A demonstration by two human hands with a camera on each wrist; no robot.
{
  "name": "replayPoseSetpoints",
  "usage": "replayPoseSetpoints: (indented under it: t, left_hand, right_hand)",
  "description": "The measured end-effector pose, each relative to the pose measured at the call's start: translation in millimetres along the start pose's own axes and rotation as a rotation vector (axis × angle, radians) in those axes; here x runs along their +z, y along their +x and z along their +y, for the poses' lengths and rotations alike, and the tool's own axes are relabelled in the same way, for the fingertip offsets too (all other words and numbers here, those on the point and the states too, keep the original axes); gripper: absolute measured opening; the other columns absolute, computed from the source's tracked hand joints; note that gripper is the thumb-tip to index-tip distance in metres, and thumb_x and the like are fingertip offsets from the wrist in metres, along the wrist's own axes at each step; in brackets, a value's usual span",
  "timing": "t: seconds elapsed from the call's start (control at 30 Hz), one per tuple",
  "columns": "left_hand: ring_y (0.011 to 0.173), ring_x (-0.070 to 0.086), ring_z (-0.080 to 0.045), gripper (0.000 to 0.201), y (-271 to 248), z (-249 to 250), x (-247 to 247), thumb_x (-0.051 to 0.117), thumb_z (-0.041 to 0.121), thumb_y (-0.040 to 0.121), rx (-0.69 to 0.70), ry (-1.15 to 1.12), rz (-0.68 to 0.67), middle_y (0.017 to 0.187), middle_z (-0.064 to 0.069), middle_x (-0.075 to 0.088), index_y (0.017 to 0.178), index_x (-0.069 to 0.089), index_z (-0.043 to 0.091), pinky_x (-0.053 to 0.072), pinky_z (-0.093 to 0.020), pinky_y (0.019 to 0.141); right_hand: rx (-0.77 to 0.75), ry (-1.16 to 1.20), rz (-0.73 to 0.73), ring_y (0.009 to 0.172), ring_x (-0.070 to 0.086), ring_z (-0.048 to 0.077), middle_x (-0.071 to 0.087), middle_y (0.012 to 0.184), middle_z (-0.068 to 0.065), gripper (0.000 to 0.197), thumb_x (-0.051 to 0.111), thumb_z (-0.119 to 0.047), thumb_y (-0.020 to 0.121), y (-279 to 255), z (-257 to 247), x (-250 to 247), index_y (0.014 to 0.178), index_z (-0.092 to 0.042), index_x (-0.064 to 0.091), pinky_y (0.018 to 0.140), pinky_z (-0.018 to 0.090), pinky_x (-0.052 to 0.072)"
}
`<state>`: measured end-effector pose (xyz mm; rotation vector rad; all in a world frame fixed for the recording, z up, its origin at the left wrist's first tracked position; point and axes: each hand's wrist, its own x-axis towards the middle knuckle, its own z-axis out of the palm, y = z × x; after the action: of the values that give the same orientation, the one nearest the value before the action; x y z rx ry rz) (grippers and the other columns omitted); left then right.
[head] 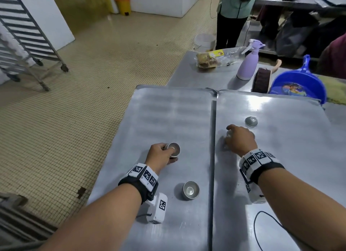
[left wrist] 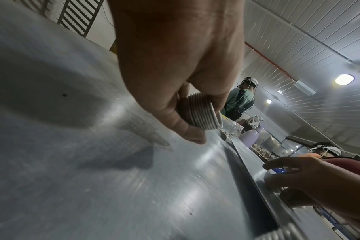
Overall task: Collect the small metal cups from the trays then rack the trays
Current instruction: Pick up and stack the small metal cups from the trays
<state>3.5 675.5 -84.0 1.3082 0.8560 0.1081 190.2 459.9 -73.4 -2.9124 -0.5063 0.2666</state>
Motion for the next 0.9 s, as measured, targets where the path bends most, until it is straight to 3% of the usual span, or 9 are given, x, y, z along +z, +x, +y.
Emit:
replayPoseSetpoints:
  t: [0.1,0.2,0.23,0.37,0.47,0.63,0.77,0.83,0.9]
  left_hand:
    - [0.080,0.067,-0.033,0.010,-2,-1,-1,0.057,-0.003,0.092,-0.008,0.000,-0.006,0.092,-0.015,0.060,0.093,0.067,-0.005,0.058,-0.022,0.059]
    - [0.081,0.067,-0.034,0.012,-2,0,-2,0.056,-0.003,0.092,-0.001,-0.031,0.005,0.094,-0.015,0.060,0.098,0.067,-0.006,0.058,-0.022,0.058]
    - [0.082,0.066,-0.034,0.013,-1,1,-2,0.057,-0.004,0.092,0.002,-0.046,0.012,0.095,-0.016,0.061,0.099,0.067,-0.006,0.058,-0.022,0.058]
    - [0.081,0.067,-0.030,0.004,0,13,5,0.067,0.001,0.087,-0.020,-0.133,0.025,0.092,-0.016,0.062,0.088,0.069,-0.003,0.060,-0.027,0.063]
    - [0.084,0.068,-0.030,0.014,1,30,17,0.066,0.009,0.087,-0.050,-0.259,-0.014,0.090,-0.021,0.067,0.089,0.070,-0.003,0.062,-0.036,0.070]
    - [0.082,0.068,-0.029,0.022,-3,45,34,0.056,0.017,0.089,-0.045,-0.331,-0.117,0.087,-0.022,0.069,0.088,0.069,0.000,0.060,-0.042,0.078]
    - [0.080,0.068,-0.027,0.019,-6,42,35,0.065,0.013,0.090,-0.014,-0.272,-0.126,0.085,-0.019,0.069,0.094,0.072,-0.004,0.060,-0.037,0.075]
    - [0.079,0.067,-0.029,0.016,-4,41,37,0.066,0.007,0.090,-0.004,-0.229,-0.116,0.084,-0.018,0.066,0.094,0.070,-0.009,0.062,-0.034,0.073]
    - [0.074,0.066,-0.031,0.009,-3,40,42,0.063,-0.001,0.091,0.017,-0.146,-0.099,0.083,-0.018,0.061,0.092,0.066,-0.009,0.061,-0.027,0.062]
  right_hand:
    - [0.019,0.025,-0.013,0.102,0.064,0.036,0.071,0.111,0.012,0.035,0.056,-0.023,0.088,-2,3,0,0.122,-0.016,0.060,0.089,0.040,0.047]
    - [0.021,0.073,-0.017,0.094,0.066,0.033,0.072,0.097,0.008,0.024,0.061,-0.036,0.084,-13,-6,-6,0.094,-0.015,0.064,0.078,0.036,0.043]
    - [-0.006,0.137,-0.003,0.093,0.067,0.032,0.073,0.094,0.007,0.024,0.066,-0.037,0.083,-18,-15,-8,0.092,-0.014,0.066,0.077,0.036,0.043]
    - [-0.157,0.561,0.044,0.088,0.070,0.022,0.072,0.104,0.000,0.041,0.083,-0.036,0.075,-47,-63,-11,0.112,-0.023,0.070,0.082,0.033,0.053]
    - [-0.259,0.707,0.003,0.082,0.071,0.009,0.071,0.109,-0.008,0.052,0.083,-0.038,0.076,-64,-93,-7,0.122,-0.025,0.064,0.078,0.026,0.056]
    - [-0.260,0.662,0.053,0.100,0.068,0.010,0.073,0.112,-0.010,0.060,0.074,-0.056,0.075,-69,-107,3,0.128,-0.032,0.061,0.086,0.036,0.056]
    - [-0.279,0.695,0.013,0.105,0.065,0.003,0.068,0.121,-0.016,0.065,0.068,-0.068,0.077,-69,-93,1,0.131,-0.032,0.059,0.089,0.030,0.054]
    - [-0.220,0.628,0.097,0.105,0.064,0.008,0.067,0.122,-0.012,0.051,0.063,-0.059,0.087,-65,-71,-1,0.127,-0.027,0.063,0.090,0.031,0.052]
    - [-0.106,0.467,0.244,0.113,0.057,0.023,0.066,0.123,0.001,0.036,0.061,-0.043,0.093,-53,-36,-3,0.119,-0.019,0.067,0.095,0.037,0.045]
